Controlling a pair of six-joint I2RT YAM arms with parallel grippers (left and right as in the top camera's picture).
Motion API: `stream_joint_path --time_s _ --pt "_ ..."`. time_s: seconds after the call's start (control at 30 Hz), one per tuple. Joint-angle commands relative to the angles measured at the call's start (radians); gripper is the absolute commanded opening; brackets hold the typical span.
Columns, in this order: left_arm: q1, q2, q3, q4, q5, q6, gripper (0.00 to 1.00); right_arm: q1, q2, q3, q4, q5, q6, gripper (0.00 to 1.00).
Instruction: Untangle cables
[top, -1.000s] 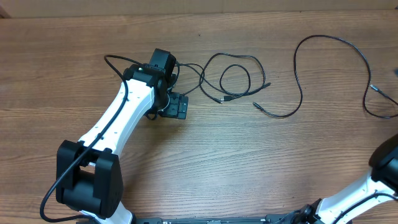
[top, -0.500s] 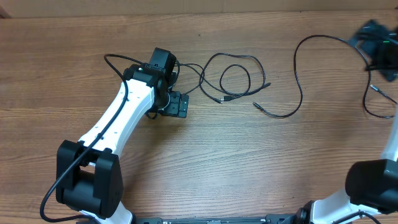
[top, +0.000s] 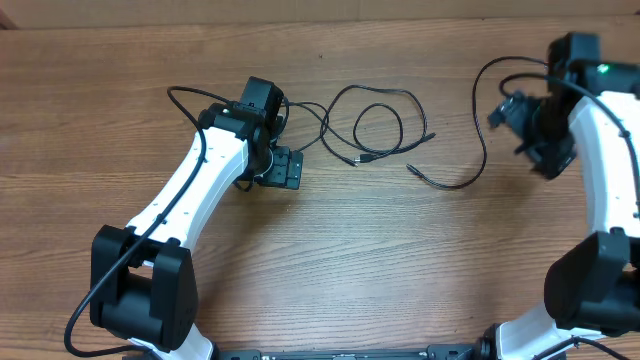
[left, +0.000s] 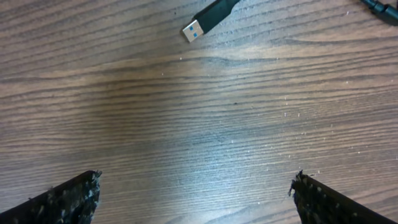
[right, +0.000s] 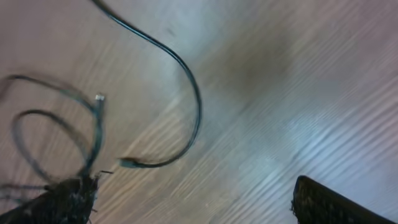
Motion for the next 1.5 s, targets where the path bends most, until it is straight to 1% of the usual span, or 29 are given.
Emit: stream_joint_path --time_s 0.0,0.13,0.23,0.37,0.47,0.6,0.7,0.8,0.87,1.07,1.37,1.43,1.47 --pt "-0.006 -0.008 -0.003 0.003 -0.01 0.005 1.0 0.001 0.002 -0.142 0.072 -0.103 0.179 1.0" --pt "-0.006 -0.008 -0.003 0.002 -0.011 0.005 1.0 0.001 0.002 -0.34 0.264 -0.258 0.278 1.0" --pt "-0.006 -0.008 -0.003 0.001 -0.016 0.008 1.0 0.006 0.002 -0.456 0.389 -0.304 0.339 1.0" --pt "-0.006 -0.008 -0.003 -0.002 -0.037 0.011 1.0 0.022 0.002 -0.521 0.448 -0.309 0.389 1.0" --pt "-0.006 -0.008 -0.003 -0.005 -0.036 0.016 1.0 0.037 0.002 -0.533 0.475 -0.309 0.411 1.0" --pt "-0.006 -0.008 -0.003 -0.005 -0.036 0.015 1.0 0.058 0.002 -0.533 0.529 -0.293 0.438 0.95" --pt "-0.006 -0.008 -0.003 -0.008 -0.035 0.015 1.0 0.068 0.002 -0.533 0.544 -0.259 0.475 0.94" --pt "-0.006 -0.008 -0.003 -0.013 -0.035 0.015 1.0 0.075 0.007 -0.533 0.572 -0.25 0.474 0.93" --pt "-0.006 -0.008 -0.003 -0.02 -0.035 0.015 1.0 0.082 0.012 -0.533 0.582 -0.223 0.483 0.88" --pt "-0.006 -0.008 -0.003 -0.027 -0.035 0.015 1.0 0.086 0.032 -0.534 0.593 -0.198 0.492 0.85" --pt "-0.006 -0.008 -0.003 -0.032 -0.032 0.015 1.0 0.087 0.123 -0.537 0.602 -0.196 0.487 0.83" --pt "-0.006 -0.008 -0.003 -0.036 -0.032 0.014 1.0 0.087 0.143 -0.537 0.605 -0.196 0.483 0.8" --pt "-0.006 -0.008 -0.003 -0.039 -0.032 0.014 1.0 0.087 0.153 -0.537 0.605 -0.196 0.483 0.76"
